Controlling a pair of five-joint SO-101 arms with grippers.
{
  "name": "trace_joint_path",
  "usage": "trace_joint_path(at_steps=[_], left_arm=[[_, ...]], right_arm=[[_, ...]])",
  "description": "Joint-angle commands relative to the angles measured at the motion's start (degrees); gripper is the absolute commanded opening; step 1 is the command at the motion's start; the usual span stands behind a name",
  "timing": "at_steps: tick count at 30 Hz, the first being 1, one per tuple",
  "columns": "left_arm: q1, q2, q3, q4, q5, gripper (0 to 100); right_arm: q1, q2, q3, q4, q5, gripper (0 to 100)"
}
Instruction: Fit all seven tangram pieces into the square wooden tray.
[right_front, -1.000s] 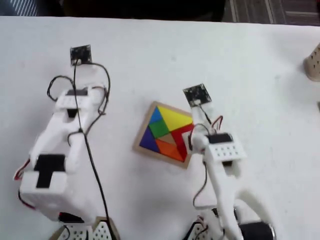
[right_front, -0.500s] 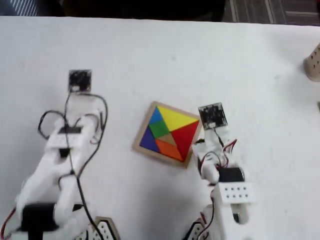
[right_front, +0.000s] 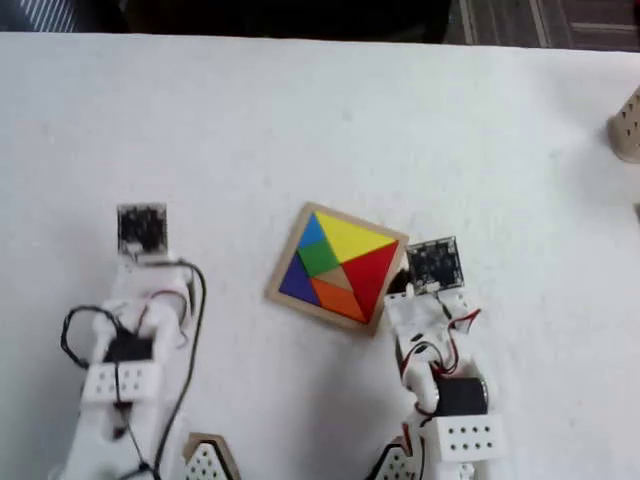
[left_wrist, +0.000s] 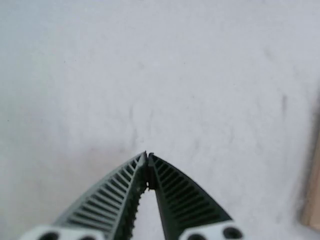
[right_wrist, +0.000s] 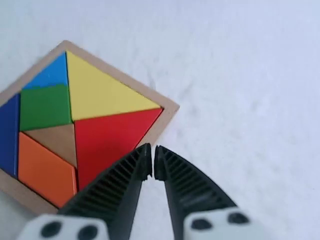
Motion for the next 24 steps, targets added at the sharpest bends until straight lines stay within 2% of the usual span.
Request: trace_joint_path(at_steps=[1, 7, 14, 18, 24], left_arm=[[-0.57, -10.86, 3.52, 0.70, -4.92, 2], [-0.22, -25.63, 6.42, 14.59, -5.54, 2], [4.35, -36.00, 6.77, 32.79, -5.45, 2], [4.26, -39.34, 6.77, 45.71, -5.45, 2], [4.18, -44.79, 6.59, 53.71, -5.45, 2]], right_arm=[[0.13, -5.93, 0.62, 8.31, -0.53, 2.2], [-4.44, -12.70, 0.35, 23.25, -0.44, 2.2], [-6.73, -12.26, 0.35, 27.30, 0.00, 2.2], [-8.04, -12.26, 0.35, 29.05, -0.44, 2.2], [-8.04, -12.26, 0.35, 32.40, -0.35, 2.2]])
